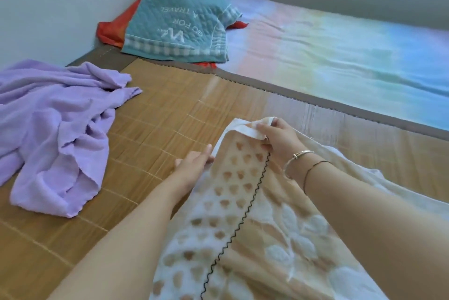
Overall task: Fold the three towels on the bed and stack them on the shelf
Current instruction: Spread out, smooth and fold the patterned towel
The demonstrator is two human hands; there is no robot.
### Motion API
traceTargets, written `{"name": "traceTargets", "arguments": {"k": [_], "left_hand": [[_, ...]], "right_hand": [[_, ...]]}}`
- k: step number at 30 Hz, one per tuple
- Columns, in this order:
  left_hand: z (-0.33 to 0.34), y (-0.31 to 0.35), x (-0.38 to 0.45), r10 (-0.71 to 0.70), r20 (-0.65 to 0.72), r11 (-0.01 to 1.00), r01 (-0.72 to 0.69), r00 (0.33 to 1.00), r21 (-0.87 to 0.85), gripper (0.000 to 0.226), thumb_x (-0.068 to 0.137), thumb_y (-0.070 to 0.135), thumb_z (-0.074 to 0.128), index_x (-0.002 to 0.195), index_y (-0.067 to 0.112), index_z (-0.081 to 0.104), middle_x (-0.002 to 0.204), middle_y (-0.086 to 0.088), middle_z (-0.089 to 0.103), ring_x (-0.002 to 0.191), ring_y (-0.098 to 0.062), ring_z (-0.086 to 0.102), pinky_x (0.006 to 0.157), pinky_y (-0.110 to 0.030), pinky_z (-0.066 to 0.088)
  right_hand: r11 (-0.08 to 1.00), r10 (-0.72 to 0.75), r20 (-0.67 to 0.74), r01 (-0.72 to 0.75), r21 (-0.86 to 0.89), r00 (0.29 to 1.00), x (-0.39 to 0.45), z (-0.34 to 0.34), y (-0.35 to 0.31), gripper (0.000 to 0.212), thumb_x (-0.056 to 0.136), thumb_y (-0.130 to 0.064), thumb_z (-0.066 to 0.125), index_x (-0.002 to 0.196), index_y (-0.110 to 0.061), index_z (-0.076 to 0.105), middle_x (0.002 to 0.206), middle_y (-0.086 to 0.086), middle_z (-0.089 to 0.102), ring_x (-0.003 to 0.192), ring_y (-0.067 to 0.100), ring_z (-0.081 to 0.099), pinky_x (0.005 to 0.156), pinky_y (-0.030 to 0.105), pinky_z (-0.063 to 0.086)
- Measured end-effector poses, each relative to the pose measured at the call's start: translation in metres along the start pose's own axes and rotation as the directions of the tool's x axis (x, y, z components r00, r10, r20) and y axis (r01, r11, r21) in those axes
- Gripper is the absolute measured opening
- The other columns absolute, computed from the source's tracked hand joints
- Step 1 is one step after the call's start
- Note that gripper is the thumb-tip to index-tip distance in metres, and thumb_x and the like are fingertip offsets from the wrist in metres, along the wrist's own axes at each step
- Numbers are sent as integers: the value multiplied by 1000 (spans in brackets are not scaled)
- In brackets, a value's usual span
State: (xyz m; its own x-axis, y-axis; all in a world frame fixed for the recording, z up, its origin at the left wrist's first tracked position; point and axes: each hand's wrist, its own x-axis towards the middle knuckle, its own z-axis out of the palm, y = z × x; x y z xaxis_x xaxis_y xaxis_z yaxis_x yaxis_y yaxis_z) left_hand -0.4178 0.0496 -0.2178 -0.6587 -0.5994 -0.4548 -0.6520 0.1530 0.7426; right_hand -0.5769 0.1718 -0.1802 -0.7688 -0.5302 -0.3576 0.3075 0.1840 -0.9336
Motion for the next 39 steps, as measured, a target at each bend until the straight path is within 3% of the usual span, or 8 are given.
{"name": "traceTargets", "arguments": {"k": [4,8,13,23,26,30,33,39], "left_hand": [[0,-13,9,-13,6,998,13,1000,-56,46,69,80,43,85,43,66,123,8,52,129,-20,27,110,-44,17],[3,-23,11,-10,-26,1000,9,1000,-21,28,68,65,54,78,38,56,110,8,49,109,-19,38,100,-43,34],[13,-21,10,157,-163,980,-133,974,149,25,88,47,55,88,24,46,99,17,47,102,-11,35,83,-30,18],[36,5,-9,260,-427,852,2,866,523,23,91,29,59,94,19,38,111,-2,36,105,-26,36,93,-39,29],[69,20,-48,370,-367,763,-54,853,644,19,88,8,52,98,19,41,118,-5,39,110,-29,35,95,-38,29],[139,18,-130,422,-175,735,-223,890,640,29,91,20,48,120,18,47,134,-2,41,123,-27,35,103,-37,29],[192,6,-186,438,-14,700,-331,899,633,55,96,30,43,147,18,27,156,0,20,141,-25,20,116,-37,16],[254,-10,-258,402,-29,736,-304,915,605,65,100,38,30,153,10,5,161,-5,-1,148,-22,6,120,-41,7]], "right_hand": [[999,5,13,-4,-45,1000,34,15,0,11,94,-11,53,83,-12,53,59,-7,64,50,4,59,56,21,51],[969,81,108,-53,-240,991,51,21,13,22,87,-32,61,103,-17,59,97,-1,68,86,17,64,85,36,53],[927,70,191,6,-375,979,41,22,10,33,92,-21,53,125,-26,57,122,-4,61,113,16,56,102,38,44],[974,-84,89,101,-202,992,-86,-82,45,33,85,8,44,102,-9,66,102,3,71,87,5,62,65,11,47],[979,-117,4,116,-170,993,-129,-132,53,34,83,12,41,95,-7,66,100,9,72,82,4,67,67,13,48],[977,-158,-146,133,-167,977,-192,-196,65,36,81,15,39,87,-7,65,97,12,71,88,9,67,59,10,44],[960,-209,-208,160,-231,956,-243,-239,79,35,82,15,36,92,-4,64,90,9,70,78,-3,66,62,8,45],[940,-275,-313,187,-285,909,-343,-295,126,37,81,17,35,80,-11,60,80,4,66,70,-3,65,57,4,42]]}}
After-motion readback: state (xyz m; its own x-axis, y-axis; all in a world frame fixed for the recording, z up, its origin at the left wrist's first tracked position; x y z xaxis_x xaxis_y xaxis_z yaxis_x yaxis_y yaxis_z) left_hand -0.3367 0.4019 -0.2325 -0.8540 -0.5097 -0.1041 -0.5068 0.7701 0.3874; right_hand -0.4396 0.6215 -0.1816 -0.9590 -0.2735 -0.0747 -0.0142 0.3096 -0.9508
